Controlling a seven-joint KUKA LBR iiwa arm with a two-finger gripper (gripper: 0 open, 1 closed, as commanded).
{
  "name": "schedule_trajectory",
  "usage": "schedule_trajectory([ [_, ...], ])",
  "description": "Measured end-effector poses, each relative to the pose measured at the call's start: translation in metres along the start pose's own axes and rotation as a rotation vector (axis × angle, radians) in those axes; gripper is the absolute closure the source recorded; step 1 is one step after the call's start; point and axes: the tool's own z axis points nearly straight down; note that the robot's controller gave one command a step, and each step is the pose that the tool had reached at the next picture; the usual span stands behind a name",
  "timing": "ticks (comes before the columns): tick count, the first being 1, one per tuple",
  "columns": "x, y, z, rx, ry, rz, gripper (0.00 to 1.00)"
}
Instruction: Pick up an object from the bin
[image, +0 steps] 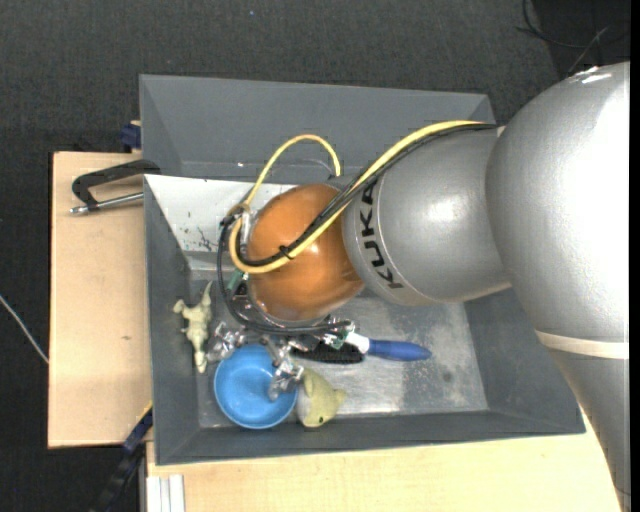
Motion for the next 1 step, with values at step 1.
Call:
schedule_trajectory([
  [1, -0.0025, 0.0005, -0.0013, 0.0, 0.005, 0.002, 0.0],
])
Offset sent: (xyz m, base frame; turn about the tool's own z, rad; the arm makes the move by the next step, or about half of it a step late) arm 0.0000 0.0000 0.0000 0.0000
